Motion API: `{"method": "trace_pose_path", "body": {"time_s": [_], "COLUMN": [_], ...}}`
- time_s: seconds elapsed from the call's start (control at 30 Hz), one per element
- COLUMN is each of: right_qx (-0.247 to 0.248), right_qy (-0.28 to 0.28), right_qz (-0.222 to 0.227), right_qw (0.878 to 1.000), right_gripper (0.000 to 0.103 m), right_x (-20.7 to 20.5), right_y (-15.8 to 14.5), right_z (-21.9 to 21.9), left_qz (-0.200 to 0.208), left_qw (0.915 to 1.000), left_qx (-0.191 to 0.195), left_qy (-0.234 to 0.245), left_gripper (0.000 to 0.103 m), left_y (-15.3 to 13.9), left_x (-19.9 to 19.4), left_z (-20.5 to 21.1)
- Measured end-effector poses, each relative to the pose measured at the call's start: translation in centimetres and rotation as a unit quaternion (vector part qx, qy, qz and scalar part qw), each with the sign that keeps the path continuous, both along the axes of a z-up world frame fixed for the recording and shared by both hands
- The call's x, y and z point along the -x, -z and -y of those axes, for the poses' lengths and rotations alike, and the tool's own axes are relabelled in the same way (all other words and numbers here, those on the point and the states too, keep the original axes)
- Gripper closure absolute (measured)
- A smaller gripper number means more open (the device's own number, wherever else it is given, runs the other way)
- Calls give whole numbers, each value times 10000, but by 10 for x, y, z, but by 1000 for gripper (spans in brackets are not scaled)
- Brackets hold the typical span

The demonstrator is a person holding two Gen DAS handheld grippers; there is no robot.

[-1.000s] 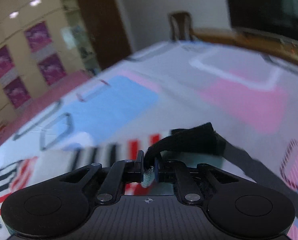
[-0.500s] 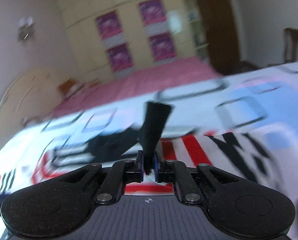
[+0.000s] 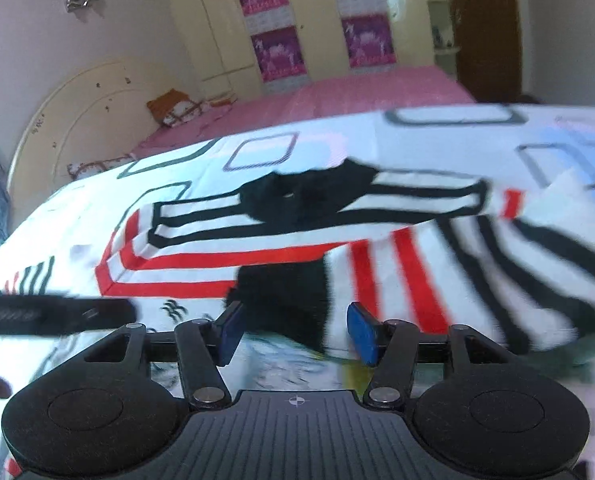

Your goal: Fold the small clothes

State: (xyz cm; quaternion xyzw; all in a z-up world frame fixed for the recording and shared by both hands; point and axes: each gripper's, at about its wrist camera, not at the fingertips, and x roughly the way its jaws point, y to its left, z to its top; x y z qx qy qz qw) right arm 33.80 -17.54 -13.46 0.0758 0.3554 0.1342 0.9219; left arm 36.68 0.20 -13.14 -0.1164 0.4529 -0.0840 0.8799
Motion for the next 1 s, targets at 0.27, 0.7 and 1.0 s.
{"method": "trace_pose_path", "body": {"time_s": [0.27, 0.7, 1.0], "right_qx": [637, 489, 621], "right_qy": [953, 1528, 1513], "right_qz": [-91, -435, -232], "right_qw": [9934, 9861, 9863], "right_gripper": [47, 74, 85], "right_x": [38, 0, 13], "right_y": [3, 35, 29], "right_z": [69, 109, 109], "left_qz": [-126, 874, 428], "left_qw": [9990, 9953, 9975], "left_qx": [128, 406, -336], "left_qy": [414, 90, -444], "left_gripper": [59, 97, 97], "left_y": [36, -24, 21], "left_x": [-35, -30, -26], "left_z": [47, 10, -39]}}
